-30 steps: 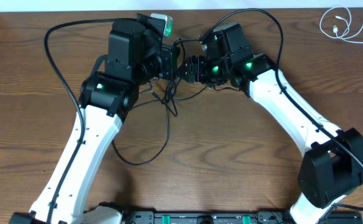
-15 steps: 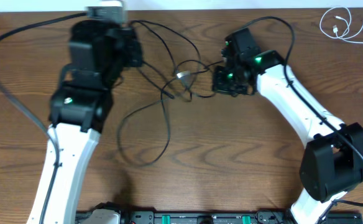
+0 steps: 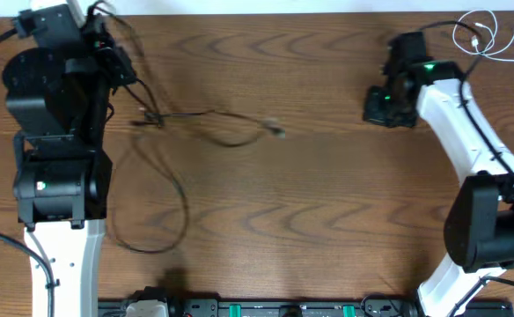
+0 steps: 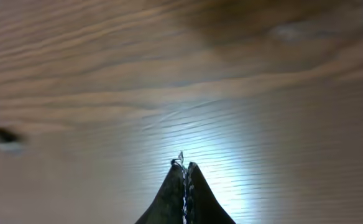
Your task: Untangle cables
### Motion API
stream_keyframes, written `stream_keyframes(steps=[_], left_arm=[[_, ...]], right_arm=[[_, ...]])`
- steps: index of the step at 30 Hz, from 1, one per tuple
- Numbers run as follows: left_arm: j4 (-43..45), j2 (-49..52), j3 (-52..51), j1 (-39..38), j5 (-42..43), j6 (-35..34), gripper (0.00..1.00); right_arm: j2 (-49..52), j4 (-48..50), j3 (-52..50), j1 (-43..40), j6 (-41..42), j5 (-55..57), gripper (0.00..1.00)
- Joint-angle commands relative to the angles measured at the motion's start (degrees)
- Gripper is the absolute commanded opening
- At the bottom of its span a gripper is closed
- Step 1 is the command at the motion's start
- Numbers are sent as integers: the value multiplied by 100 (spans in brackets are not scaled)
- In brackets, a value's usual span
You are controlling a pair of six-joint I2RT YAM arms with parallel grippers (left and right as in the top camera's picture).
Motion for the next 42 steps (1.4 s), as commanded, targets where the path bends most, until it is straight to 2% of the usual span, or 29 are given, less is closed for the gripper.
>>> stream_keyframes(steps=[1, 6, 9, 10, 12, 14, 16, 21, 25, 30, 34, 42], left_arm=[[-278, -35, 197, 66, 225, -31, 7], [-876, 92, 197, 66, 1742, -26, 7], [-1207, 221, 197, 66, 3064, 61, 7], [-1346, 282, 197, 66, 3674, 166, 7], [-1504, 363, 197, 68, 4485, 407, 7], [-1582, 420, 197, 74, 5184, 516, 8], [-1578, 437, 197, 83, 5584, 514, 7], [-1582, 444, 197, 83, 6231, 509, 8], [-1611, 444, 197, 81, 6725, 422, 9], [-1762, 444, 197, 81, 6743, 378, 9], [-1799, 444, 197, 83, 6741, 378, 9], [-2020, 444, 197, 83, 6738, 382, 9]], right_arm=[[46, 55, -48, -354, -876, -734, 1], [26, 413, -39, -136, -2485, -3077, 3], [-15, 728, -37, 118, -2804, -3895, 20], [-31, 962, -31, 275, -2813, -4146, 30], [-66, 1357, -28, 542, -2804, -4441, 43], [-140, 1714, -22, 734, -2629, -4590, 53], [-243, 2000, 13, 855, -2337, -4592, 58], [-640, 2704, 42, 1036, -1781, -4636, 64], [-769, 3303, 42, 1357, -1665, -4634, 73], [-761, 3416, 42, 1880, -1718, -3993, 76], [-761, 3416, 42, 2267, -1711, -3305, 73], [-761, 3615, 42, 2312, -1690, -2601, 65]])
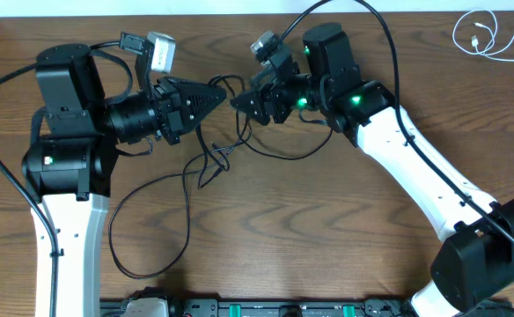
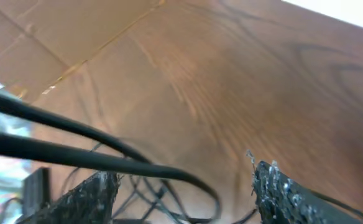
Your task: Untangle cables
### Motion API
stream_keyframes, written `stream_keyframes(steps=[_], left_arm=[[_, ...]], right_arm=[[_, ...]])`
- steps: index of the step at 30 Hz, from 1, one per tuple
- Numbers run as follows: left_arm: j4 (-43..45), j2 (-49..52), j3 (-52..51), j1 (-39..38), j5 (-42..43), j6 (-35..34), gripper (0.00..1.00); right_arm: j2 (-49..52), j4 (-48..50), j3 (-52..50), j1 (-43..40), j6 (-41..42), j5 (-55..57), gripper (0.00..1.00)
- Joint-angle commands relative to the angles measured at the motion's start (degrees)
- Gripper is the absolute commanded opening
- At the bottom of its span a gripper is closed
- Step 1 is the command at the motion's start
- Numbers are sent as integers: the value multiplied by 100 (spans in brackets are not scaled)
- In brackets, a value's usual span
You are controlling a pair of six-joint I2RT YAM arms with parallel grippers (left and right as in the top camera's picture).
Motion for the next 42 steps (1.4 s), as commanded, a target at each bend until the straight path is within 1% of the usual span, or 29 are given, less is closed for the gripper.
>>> stream_keyframes(steps=[1, 7, 10, 14, 19, 27, 29, 30, 32, 33, 35, 36, 37, 38, 39, 40, 42], left_arm=[[-68, -22, 168, 24, 133, -7, 9], [-72, -22, 168, 24, 133, -7, 9], [-74, -22, 168, 22, 136, -9, 9], [-96, -22, 168, 22, 136, -9, 9], [-96, -22, 168, 22, 133, -9, 9], [-96, -22, 168, 22, 114, -7, 9], [-96, -22, 168, 22, 114, -7, 9], [-96, -22, 168, 22, 114, -7, 9], [-96, -22, 168, 24, 114, -7, 9], [-96, -22, 168, 24, 111, -7, 10], [-98, -22, 168, 24, -17, -7, 12], [-138, -22, 168, 24, -173, -4, 17], [-155, -22, 166, 24, -358, -4, 27], [-192, -22, 164, 24, -557, -4, 31], [-243, -22, 164, 24, -776, -4, 33], [-398, -22, 162, 22, -1401, -4, 37], [-581, -20, 138, 22, -2232, -7, 37]], right_arm=[[-44, 90, 70, 7, 28, 566, 64], [-44, 256, 70, -31, 31, 595, 61], [-44, 487, 70, -22, 59, 616, 60], [-39, 977, 70, -2, 470, 673, 58], [-39, 1462, 70, 345, 717, 675, 58], [-39, 1440, 70, 807, 715, 796, 58], [-39, 1475, 70, 815, 791, 1093, 54], [-39, 1502, 70, 798, 997, 1346, 49], [-39, 1521, 70, 752, 1134, 1620, 32], [-39, 1519, 70, 708, 1167, 1755, 20], [-42, 1384, 70, 577, 1167, 2022, 3], [-57, 1145, 70, 468, 1167, 2223, 1], [-72, 927, 70, 380, 1167, 2345, 1], [-98, 715, 70, 308, 1165, 2413, 1], [-131, 468, 70, 227, 1165, 2500, 1], [-212, -26, 70, 81, 1165, 2634, 1], [-334, -605, 70, -79, 1165, 2776, 1]])
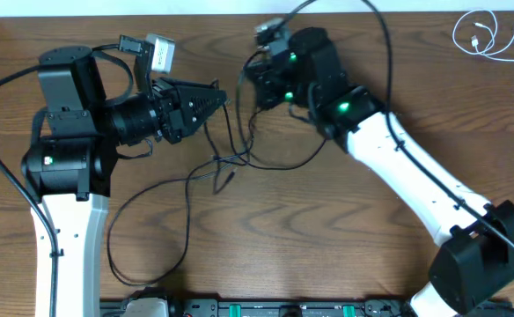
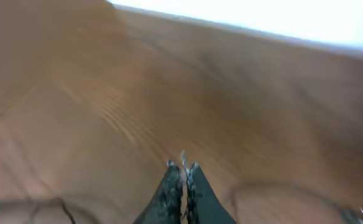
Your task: Untangle cables
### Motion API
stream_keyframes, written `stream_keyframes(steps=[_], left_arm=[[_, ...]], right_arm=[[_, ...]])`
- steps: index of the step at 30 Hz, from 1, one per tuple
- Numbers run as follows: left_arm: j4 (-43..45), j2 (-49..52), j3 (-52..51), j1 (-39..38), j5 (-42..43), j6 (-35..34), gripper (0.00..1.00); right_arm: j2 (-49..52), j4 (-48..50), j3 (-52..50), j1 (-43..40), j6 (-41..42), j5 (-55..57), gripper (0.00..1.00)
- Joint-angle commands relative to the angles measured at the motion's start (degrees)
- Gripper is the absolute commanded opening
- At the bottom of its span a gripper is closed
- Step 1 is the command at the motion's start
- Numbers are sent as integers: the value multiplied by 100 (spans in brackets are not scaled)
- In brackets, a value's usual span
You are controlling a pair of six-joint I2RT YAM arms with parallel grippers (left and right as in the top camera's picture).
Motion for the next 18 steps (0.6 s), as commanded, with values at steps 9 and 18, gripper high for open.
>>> stream_keyframes(steps=[9, 18], left_arm=[[-348, 328, -9, 24, -3069, 39, 37], [-348, 898, -9, 24, -3042, 42, 38]], right_arm=[[-1102, -2157, 306, -979, -138, 629, 1], [-1215, -2218, 2229, -1325, -487, 503, 1]])
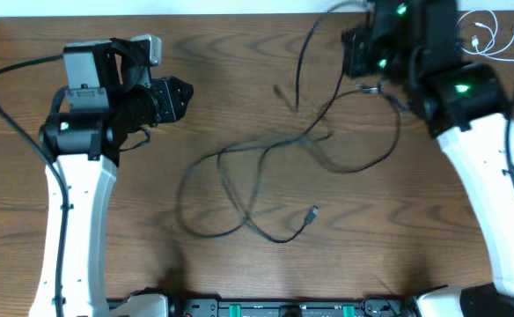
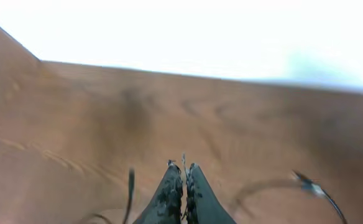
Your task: Untangle cables
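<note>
Thin black cables (image 1: 266,167) lie in loose crossing loops mid-table, one plug end (image 1: 312,212) near the front. A strand (image 1: 303,62) rises blurred off the table toward my right gripper (image 1: 356,55) at the back right. In the right wrist view that gripper (image 2: 183,167) is shut, fingers pressed together high above the wood, with a cable piece (image 2: 131,183) hanging to its left and a plug end (image 2: 307,181) to its right. My left gripper (image 1: 176,95) sits at the back left, apart from the cables, and its jaws are not readable.
A coiled white cable (image 1: 479,35) lies at the table's back right corner. A strip of equipment (image 1: 239,308) runs along the front edge. The right arm's white links (image 1: 495,176) stretch down the right side.
My right gripper moved from the back centre to the back right and higher, still shut, drawing cable with it. My left gripper moved left, away from the cables, which now lie spread mid-table.
First both arms sat at the table's far sides with the cable lying at the left. Then both grippers met over the tangle at the back centre, the right one open around strands. It was then shut there, and now the arms are apart with the cables spread out.
</note>
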### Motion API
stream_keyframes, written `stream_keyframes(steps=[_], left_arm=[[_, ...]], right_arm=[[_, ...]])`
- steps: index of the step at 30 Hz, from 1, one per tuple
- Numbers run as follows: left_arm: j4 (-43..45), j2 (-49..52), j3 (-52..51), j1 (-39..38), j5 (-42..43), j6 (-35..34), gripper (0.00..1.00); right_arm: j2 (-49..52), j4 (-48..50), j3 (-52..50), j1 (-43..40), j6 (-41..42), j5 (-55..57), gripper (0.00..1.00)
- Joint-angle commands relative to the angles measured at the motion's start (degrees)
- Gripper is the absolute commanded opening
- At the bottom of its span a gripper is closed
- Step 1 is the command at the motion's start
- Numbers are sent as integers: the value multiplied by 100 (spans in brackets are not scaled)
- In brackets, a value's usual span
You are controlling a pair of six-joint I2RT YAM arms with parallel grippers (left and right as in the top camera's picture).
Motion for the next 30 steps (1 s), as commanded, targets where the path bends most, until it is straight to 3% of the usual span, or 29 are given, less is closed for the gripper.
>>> stream_keyframes(steps=[1, 7, 15, 24, 27, 30], left_arm=[[-13, 125, -2, 22, -72, 52, 38], [-17, 214, -7, -125, 841, 1110, 47], [-162, 868, -7, -973, 1215, 1720, 61], [-164, 1598, -7, -1661, 1185, 2293, 66], [-107, 1971, -7, -1790, 516, 2328, 67], [-4, 2293, -7, -1834, 376, 2326, 67]], right_arm=[[-144, 127, 1073, -13, -323, -33, 1], [-144, -321, 1714, -17, -323, -168, 1], [-63, -986, 1709, -175, -323, -188, 1], [-63, -1217, 1709, -350, -323, -210, 1], [-63, -1316, 1707, -350, -326, -208, 1], [-63, -1340, 1707, -350, -328, -208, 1]])
